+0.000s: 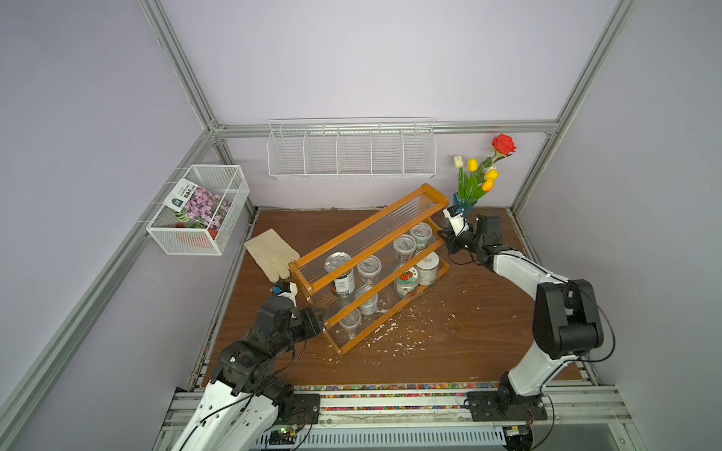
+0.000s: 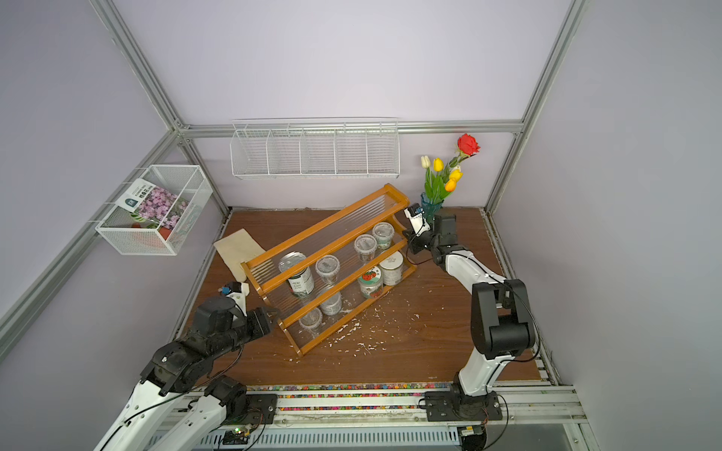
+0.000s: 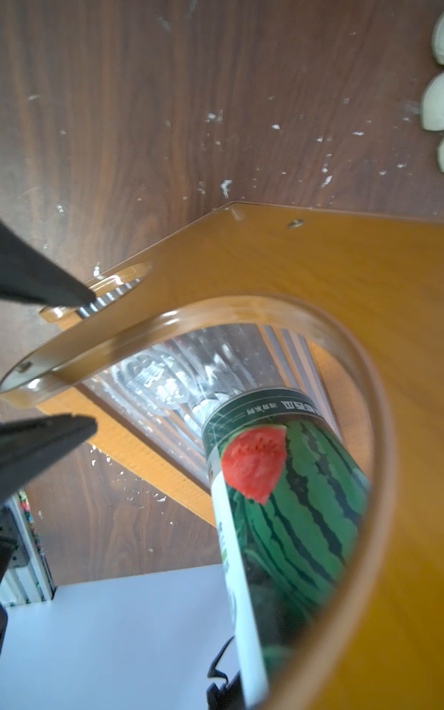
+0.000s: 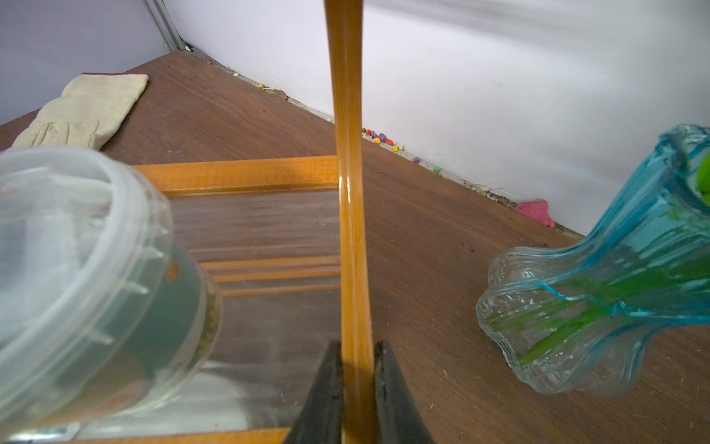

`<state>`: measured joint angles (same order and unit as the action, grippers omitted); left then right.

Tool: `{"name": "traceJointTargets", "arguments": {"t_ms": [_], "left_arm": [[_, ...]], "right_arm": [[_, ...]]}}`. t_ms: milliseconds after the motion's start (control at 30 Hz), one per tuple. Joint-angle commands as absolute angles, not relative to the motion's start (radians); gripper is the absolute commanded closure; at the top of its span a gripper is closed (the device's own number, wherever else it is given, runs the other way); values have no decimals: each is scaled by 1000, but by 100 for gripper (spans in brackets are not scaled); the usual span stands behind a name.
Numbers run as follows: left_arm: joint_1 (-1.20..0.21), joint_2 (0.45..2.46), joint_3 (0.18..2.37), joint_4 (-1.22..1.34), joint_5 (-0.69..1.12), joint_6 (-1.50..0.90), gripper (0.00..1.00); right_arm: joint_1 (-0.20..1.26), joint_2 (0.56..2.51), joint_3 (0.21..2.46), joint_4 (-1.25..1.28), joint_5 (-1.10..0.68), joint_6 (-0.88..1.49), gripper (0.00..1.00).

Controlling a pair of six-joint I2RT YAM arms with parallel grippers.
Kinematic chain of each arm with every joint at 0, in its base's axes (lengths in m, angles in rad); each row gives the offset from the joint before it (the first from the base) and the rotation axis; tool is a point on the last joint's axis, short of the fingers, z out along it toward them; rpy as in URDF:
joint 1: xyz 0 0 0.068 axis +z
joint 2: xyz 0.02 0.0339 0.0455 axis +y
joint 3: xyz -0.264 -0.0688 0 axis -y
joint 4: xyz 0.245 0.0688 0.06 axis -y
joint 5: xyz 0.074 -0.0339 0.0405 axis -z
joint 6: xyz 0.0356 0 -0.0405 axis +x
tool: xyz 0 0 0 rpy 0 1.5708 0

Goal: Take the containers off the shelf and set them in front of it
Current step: Adjust the shelf at the center of the board.

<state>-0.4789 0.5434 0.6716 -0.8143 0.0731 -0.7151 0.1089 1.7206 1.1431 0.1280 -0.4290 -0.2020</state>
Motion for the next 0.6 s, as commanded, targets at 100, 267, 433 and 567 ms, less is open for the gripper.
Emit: {"name": "traceJointTargets", "arguments": {"t_ms": [100,267,433,567], "left_arm": [[-485,582,620,-713,32,-751,70],[-485,598,609,-724,3,-753,79],[-485,599,575,-656,-27,-760,83],[-485,624,545,-588,-39,-749,84]], "right_arm": [[74,1666,1112,168,-268,-117,100],[74,1654,1100,170,-269,-117,100],[73,1641,1080,176,-274,-109,100],[73,1610,1059,169,-278,-108,100]]}}
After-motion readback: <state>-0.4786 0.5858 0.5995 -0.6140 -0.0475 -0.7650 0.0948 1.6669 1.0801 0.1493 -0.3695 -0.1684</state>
